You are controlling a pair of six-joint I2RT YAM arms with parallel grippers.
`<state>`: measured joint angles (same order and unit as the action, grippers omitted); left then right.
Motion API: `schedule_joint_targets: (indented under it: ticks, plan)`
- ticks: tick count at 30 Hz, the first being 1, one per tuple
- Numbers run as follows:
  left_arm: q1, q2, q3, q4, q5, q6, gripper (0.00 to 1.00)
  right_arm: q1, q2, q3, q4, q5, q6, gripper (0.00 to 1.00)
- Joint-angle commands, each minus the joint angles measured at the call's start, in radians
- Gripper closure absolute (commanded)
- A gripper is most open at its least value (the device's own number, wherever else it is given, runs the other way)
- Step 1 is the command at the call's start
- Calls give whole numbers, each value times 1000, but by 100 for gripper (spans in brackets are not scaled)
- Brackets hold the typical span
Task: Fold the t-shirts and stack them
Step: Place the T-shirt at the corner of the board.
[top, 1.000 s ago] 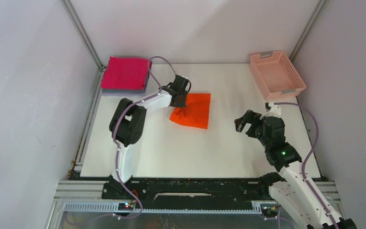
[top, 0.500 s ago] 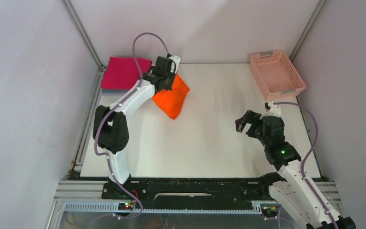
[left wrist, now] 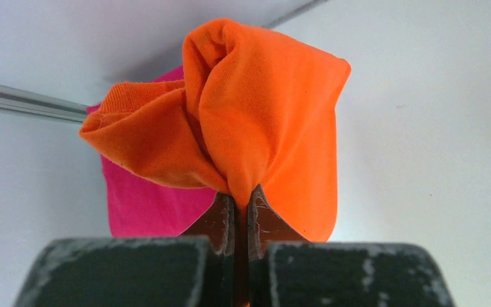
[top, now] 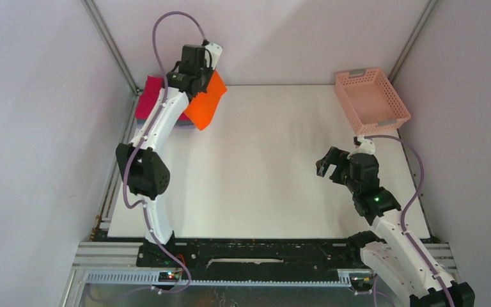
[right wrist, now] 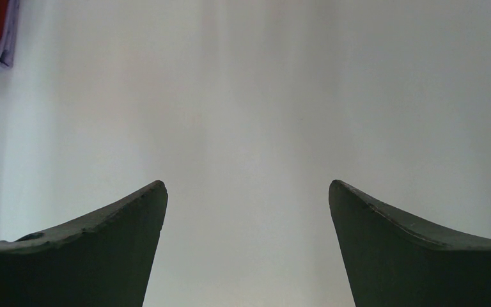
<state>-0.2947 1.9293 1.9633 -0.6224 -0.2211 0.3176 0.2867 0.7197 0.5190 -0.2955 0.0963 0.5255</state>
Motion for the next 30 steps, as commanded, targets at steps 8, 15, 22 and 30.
schedule_joint_targets:
  ticks: [8, 15, 22, 30]
  plan:
    - [83, 42, 285, -89, 17, -29, 100, -20, 54, 1, 59, 42, -13, 0]
    - [147, 83, 295, -78, 96, -39, 100, -28, 61, 1, 52, 60, -13, 0]
    - [225, 199, 379, -60, 92, -76, 100, -31, 67, 2, 50, 85, -14, 0]
    - [330, 324, 412, 59, 37, -183, 100, -32, 91, 3, 53, 103, -15, 0]
